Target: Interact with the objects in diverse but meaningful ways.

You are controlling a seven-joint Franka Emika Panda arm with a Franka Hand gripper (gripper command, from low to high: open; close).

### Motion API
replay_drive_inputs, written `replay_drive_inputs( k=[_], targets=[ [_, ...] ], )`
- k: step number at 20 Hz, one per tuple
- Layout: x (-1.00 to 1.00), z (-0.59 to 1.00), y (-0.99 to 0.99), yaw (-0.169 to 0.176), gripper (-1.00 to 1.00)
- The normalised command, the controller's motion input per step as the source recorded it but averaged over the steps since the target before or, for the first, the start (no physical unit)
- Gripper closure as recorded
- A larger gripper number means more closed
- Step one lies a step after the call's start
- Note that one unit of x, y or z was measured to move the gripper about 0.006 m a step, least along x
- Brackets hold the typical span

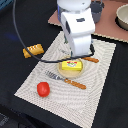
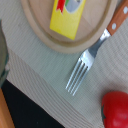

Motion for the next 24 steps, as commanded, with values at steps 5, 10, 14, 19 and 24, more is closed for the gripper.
replay_drive_inputs(
  k=[5,10,14,19,24],
  targets=[
    [0.00,-0.04,-0.43,0.000,-1.00],
    [0.00,-0.09,-0.27,0.000,-1.00],
    [-0.02,-0.11,-0.26,0.000,-1.00],
    [0.00,-0.11,-0.24,-0.002,-1.00],
    [0.05,-0.07,-0.14,0.000,-1.00]
  ],
)
